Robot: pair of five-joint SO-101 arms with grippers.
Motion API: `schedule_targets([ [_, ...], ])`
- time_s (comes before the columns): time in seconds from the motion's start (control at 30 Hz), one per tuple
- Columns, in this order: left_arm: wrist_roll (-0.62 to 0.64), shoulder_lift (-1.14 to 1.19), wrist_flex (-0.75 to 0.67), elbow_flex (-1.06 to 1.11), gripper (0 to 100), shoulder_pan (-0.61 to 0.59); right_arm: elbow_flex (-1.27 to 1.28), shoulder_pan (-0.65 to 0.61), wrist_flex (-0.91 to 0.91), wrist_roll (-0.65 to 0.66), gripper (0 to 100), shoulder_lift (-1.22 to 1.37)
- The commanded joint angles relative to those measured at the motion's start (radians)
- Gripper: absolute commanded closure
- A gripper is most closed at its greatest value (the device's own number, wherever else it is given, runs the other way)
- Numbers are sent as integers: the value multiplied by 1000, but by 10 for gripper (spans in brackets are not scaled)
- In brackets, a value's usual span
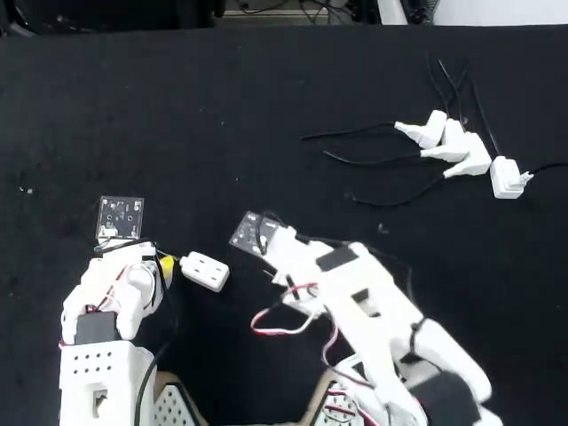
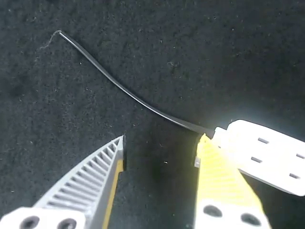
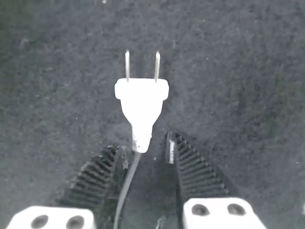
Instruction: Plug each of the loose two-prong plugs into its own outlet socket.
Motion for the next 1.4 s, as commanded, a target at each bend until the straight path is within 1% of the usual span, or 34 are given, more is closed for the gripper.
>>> schedule_targets([
  [0.0, -11, -9, 6, -19, 751, 1, -94, -12, -17, -14, 880, 84],
  [0.13, -11, -9, 6, -19, 751, 1, -113, -12, -11, -9, 887, 120],
  [0.17, -11, -9, 8, -19, 751, 1, -110, -12, -11, -8, 911, 120],
  [0.23, -11, -9, 8, -19, 751, 1, -108, -12, -11, -12, 995, 120],
  [0.27, -11, -9, 8, -19, 751, 1, -110, -9, -11, -14, 977, 119],
  [0.43, -11, -9, 5, -27, 751, 4, -162, -15, 28, -31, 988, 8],
  [0.57, -3, -9, 6, -101, 751, 12, -243, -63, 41, -138, 988, -124],
  [0.6, 8, -9, 5, -130, 751, 13, -257, -80, 28, -153, 988, -139],
  [0.7, 104, -9, 3, -231, 751, 19, -286, -118, -25, -170, 988, -130],
  [0.77, 166, -9, 3, -286, 751, 50, -297, -146, -55, -172, 988, -99],
  [0.9, 244, -9, -2, -346, 751, 153, -326, -184, -86, -233, 988, -39],
  [1.07, 264, -9, -14, -354, 751, 282, -352, -204, -81, -247, 988, -18],
  [1.2, 262, -9, -75, -302, 751, 312, -348, -227, -78, -249, 988, -48],
  [1.37, 261, -9, -169, -216, 751, 306, -360, -255, -23, -284, 988, -119],
])
